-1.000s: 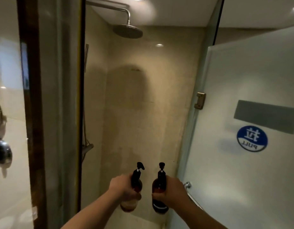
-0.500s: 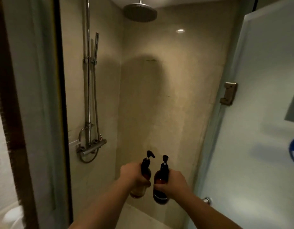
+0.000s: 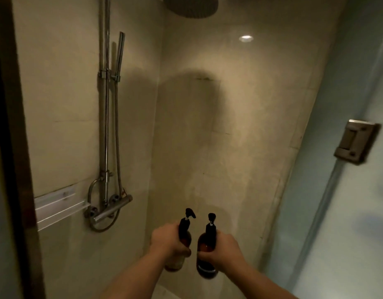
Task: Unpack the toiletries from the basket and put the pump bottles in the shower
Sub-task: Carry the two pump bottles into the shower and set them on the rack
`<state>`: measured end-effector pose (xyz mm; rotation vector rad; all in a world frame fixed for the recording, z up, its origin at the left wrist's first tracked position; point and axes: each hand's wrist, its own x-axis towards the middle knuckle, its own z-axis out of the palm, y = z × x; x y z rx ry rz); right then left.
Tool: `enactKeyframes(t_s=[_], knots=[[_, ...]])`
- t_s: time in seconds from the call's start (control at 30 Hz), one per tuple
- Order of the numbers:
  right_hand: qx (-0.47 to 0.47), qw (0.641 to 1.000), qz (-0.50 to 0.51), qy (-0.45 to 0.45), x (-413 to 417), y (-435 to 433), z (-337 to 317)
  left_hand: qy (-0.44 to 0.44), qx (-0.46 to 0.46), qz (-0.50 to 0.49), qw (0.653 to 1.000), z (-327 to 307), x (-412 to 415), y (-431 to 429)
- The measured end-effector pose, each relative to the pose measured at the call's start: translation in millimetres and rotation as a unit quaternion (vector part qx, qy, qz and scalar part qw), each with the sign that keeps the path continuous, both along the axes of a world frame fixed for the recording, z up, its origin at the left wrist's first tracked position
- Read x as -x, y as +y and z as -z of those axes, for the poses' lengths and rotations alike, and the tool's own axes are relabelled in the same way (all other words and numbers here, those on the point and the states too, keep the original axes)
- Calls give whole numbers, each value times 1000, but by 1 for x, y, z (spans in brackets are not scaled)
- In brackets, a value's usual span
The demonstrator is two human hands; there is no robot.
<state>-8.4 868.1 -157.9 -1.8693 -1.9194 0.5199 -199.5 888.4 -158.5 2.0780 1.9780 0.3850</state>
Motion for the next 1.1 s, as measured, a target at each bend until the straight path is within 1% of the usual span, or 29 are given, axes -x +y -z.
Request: enactKeyframes(t_s=[0.13,0.37,0.43,0.5,0.57,0.63,0.73,0.83,1.03,1.1], knots=[[-11,1000,-8,-3,9,33,4,3,24,-3,1000,8,5,32],[18,999,-35,-19,22,98,19,-21,48,-43,998,32,15,87],[39,998,-43,-20,26,124,24,-14,46,-50,998,36,20,104],[59,996,-60,-18,34,155,29,13,50,-58,997,36,26,122],[78,993,-85,-21,46,188,35,42,50,-71,995,35,33,145],[89,990,-108,-30,59,222,43,53,48,-94,993,33,43,172],[91,981,-162,-58,82,276,53,49,42,-133,989,34,64,212],[95,967,-230,-57,108,325,58,43,40,-165,985,34,92,243],[55,944,-318,-67,158,398,55,17,36,-265,964,34,146,268],[47,931,-350,-91,182,417,45,17,37,-302,952,25,163,273]])
